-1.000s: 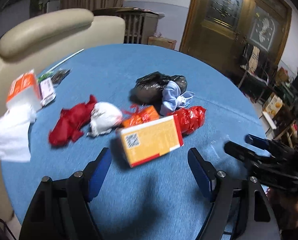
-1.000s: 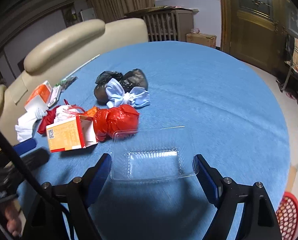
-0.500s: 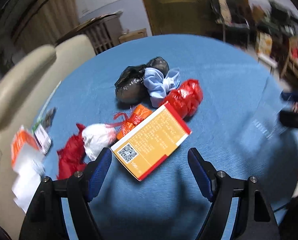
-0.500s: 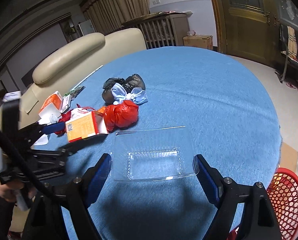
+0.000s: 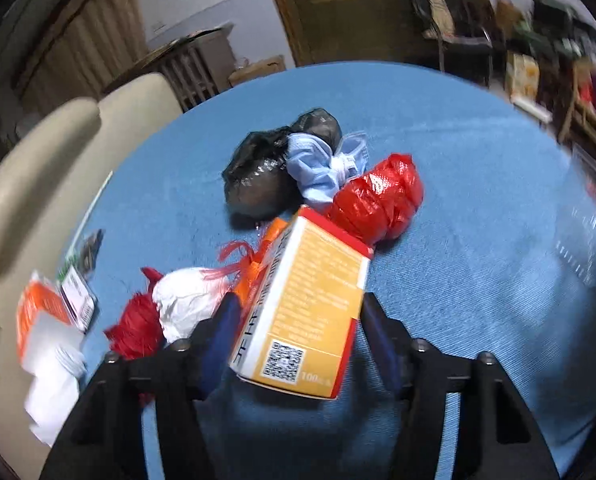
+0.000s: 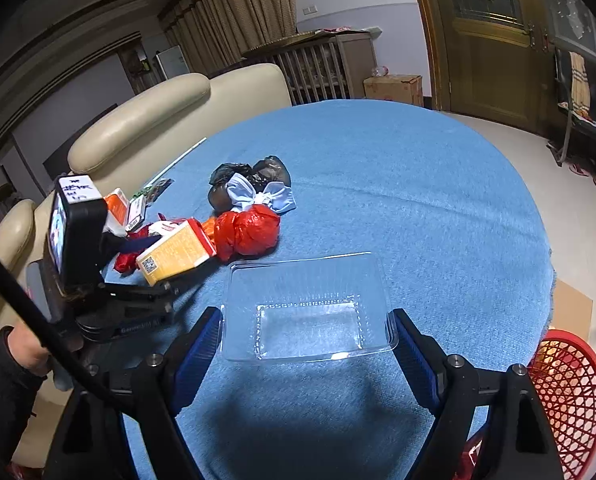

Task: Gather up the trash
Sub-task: 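Grasp the clear plastic tray with the right tool while the left tool grasps the orange box, then drop the tray into the red basket with the right tool while the left tool carries the box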

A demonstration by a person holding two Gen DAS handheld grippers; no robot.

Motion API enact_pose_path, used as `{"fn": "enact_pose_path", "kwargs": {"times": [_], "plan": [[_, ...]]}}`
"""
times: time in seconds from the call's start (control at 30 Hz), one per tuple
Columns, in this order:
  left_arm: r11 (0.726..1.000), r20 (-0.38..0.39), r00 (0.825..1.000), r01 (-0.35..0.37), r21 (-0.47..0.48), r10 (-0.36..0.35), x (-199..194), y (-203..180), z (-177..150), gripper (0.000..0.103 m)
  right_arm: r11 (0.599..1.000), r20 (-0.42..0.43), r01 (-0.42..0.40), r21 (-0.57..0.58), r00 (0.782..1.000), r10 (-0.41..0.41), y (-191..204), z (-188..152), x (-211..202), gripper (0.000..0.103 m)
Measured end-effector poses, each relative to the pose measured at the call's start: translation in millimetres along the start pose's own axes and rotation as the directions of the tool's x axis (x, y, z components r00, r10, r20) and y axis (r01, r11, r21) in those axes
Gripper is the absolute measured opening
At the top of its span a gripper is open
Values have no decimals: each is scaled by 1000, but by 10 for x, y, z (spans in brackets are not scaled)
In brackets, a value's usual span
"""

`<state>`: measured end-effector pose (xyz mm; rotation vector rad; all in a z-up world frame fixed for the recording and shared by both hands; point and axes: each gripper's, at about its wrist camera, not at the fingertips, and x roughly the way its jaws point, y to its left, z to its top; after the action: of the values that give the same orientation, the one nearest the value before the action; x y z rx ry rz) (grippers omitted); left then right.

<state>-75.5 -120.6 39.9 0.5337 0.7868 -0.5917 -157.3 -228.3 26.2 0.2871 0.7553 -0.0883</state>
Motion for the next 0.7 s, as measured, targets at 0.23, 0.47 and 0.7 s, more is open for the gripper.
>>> {"fn": "enact_pose_path", "kwargs": {"times": [0.23,0.47,0.7], "plan": [[980,30,997,71,-186,-67,-343,94,-240,58,1000,8,-5,16,1000,5,14,-27,-48,85],[943,41,997,71,-326,-61,-678,32,-566,58,999,-1,-23,38,1000,23,40,-145,-114,85],[929,44,996,92,-358,-82,-811,-83,-729,58,998,8,-21,52,1000,21,53,-253,-236,85]]}}
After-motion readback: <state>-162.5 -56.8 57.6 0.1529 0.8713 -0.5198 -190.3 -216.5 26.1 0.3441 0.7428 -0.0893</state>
